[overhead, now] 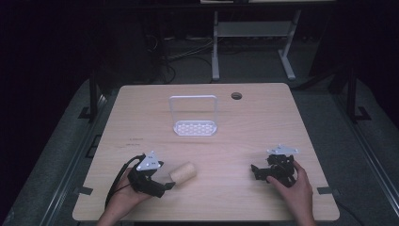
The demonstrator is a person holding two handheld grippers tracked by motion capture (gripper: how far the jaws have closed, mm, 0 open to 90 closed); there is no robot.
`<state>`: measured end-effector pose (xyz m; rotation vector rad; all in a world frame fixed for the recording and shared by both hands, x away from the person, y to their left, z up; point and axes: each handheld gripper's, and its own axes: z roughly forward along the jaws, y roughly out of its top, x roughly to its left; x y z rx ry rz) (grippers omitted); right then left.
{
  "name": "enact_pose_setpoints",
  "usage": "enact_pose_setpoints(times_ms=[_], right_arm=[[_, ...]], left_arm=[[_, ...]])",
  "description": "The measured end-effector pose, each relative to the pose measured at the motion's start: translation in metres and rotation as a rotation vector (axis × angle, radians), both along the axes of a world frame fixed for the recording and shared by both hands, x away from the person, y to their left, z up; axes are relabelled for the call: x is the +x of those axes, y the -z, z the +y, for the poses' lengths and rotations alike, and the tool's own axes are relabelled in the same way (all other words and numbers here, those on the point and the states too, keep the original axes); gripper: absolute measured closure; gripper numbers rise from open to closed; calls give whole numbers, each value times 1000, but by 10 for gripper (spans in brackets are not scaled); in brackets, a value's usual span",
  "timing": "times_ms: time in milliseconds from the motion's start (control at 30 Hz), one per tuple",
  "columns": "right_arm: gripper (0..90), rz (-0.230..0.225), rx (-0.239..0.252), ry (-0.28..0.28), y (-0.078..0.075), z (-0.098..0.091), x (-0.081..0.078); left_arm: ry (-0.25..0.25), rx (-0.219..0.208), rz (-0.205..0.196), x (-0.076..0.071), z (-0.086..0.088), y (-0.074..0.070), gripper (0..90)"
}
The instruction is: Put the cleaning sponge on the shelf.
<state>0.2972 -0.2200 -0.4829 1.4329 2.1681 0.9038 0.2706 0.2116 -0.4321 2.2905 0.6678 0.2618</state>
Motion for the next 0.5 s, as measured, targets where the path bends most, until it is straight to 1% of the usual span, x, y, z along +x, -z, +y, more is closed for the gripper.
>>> enact_pose_setpoints(times_ms=[300, 500], right_arm=[[6, -1, 2, 1, 0, 0, 0], [6, -1, 1, -1, 0, 0, 0]], left_arm=[[15, -6, -3, 7, -11, -6, 137], [28, 3, -6, 12, -19, -8, 137]])
